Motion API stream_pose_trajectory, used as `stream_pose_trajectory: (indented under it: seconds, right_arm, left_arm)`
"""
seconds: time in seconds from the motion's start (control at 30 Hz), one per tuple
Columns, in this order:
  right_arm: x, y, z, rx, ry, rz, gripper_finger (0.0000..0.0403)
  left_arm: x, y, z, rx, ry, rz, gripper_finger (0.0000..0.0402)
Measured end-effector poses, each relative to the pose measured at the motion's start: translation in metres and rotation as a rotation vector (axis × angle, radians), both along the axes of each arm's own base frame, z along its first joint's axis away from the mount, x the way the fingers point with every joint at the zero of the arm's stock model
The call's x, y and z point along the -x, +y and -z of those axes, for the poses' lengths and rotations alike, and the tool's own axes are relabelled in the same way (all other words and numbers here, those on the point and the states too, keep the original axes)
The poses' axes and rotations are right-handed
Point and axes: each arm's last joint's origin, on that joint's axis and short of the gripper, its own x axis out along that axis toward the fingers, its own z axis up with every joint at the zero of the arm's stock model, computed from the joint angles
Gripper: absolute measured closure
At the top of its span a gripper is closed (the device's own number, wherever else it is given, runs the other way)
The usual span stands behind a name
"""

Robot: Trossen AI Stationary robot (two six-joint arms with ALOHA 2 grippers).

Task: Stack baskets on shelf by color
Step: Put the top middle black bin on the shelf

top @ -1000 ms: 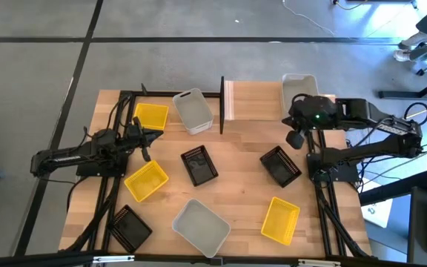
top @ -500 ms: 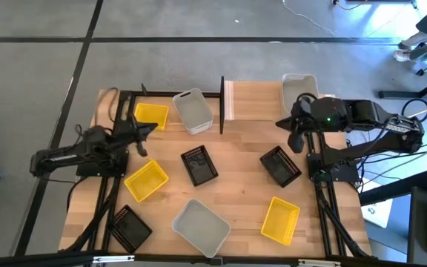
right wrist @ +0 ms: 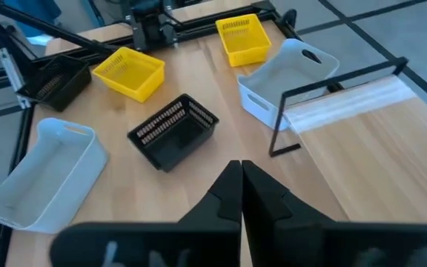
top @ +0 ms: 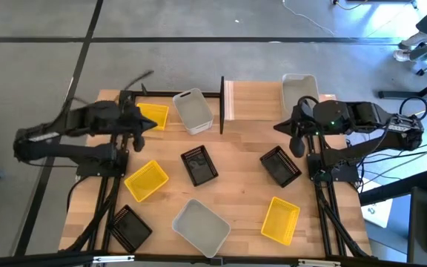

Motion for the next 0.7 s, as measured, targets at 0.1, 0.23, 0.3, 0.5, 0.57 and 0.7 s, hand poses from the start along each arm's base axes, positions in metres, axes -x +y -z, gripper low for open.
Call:
stream_pose_trajectory:
  seconds: [0.1,0.23,0.3,0.5,0.57,0.7]
  right_arm:
    - [0.0,0.002,0.0,0.003,0.0,-0.017,0.0403]
    - [0.0,0.005,0.0,0.034,0.006,-0.055,0.0403]
    - [0.0,0.005,0.0,0.042,0.008,-0.061,0.0403]
    - [0.0,0.005,0.0,0.057,0.011,-0.07,0.0403]
    - [0.0,0.005,0.0,0.064,0.011,-0.075,0.0403]
    - [0.0,0.005,0.0,0.065,0.009,-0.075,0.0403]
  left_arm:
    - [-0.009,0.002,-0.005,0.185,0.169,-0.11,0.0401]
    - [-0.024,0.003,-0.001,0.35,0.276,-0.169,0.0401]
    - [-0.031,0.003,0.003,0.388,0.303,-0.144,0.0401]
    - [-0.045,0.002,0.01,0.473,0.357,-0.058,0.0401]
    - [-0.047,0.003,0.011,0.469,0.368,-0.059,0.0401]
    - [-0.053,0.004,0.015,0.474,0.394,-0.061,0.0401]
